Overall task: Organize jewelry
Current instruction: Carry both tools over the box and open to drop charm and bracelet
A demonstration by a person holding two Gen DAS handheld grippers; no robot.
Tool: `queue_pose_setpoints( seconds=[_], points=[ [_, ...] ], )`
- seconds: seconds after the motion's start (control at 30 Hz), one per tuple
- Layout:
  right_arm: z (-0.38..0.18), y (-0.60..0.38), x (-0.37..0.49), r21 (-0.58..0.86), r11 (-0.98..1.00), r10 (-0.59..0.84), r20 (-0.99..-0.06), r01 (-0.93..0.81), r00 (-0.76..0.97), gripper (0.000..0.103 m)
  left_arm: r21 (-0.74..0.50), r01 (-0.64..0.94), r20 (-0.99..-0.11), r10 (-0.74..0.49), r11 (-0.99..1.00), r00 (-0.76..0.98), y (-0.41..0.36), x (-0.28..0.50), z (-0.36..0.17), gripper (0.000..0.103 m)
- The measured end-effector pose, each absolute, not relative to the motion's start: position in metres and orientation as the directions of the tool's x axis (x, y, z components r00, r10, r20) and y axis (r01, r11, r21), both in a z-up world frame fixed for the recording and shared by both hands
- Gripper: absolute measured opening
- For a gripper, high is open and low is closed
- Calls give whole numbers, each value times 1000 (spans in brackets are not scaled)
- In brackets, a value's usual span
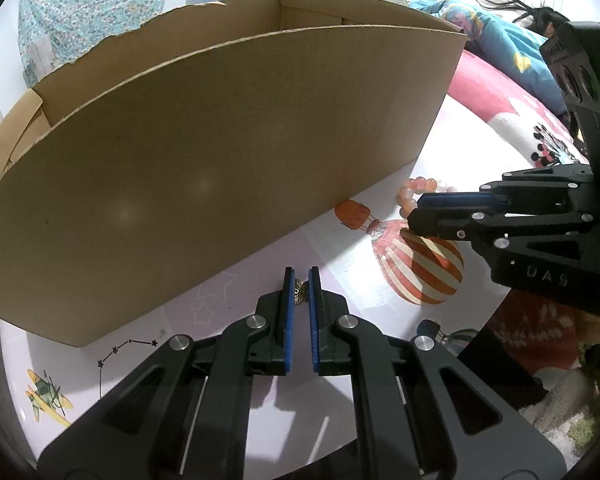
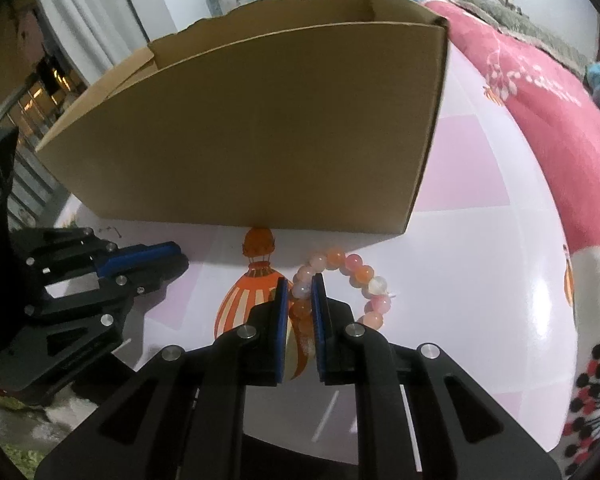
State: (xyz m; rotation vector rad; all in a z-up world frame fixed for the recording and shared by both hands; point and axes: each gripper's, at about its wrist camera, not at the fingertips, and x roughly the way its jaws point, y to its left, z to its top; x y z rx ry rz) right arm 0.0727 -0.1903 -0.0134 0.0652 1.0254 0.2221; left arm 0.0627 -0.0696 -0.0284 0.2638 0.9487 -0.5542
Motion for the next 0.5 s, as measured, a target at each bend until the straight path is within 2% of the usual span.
queue_pose_setpoints(
  seconds=[0.3,0.4,0.5],
  points=[
    [-13,-179,69,65,984,144,-839,-166,525,10,-24,556,-820,-334,831,464,-70,62,-29,6],
    [-13,-186,69,97,984,161,-834,-147,528,10,-24,558,-814,-340,829,471,-70,61,-29,6],
    [-9,-201,67,192,975,223,-813,-114,538,10,-46,560,-804,-364,827,471,-65,61,-29,6]
  ],
)
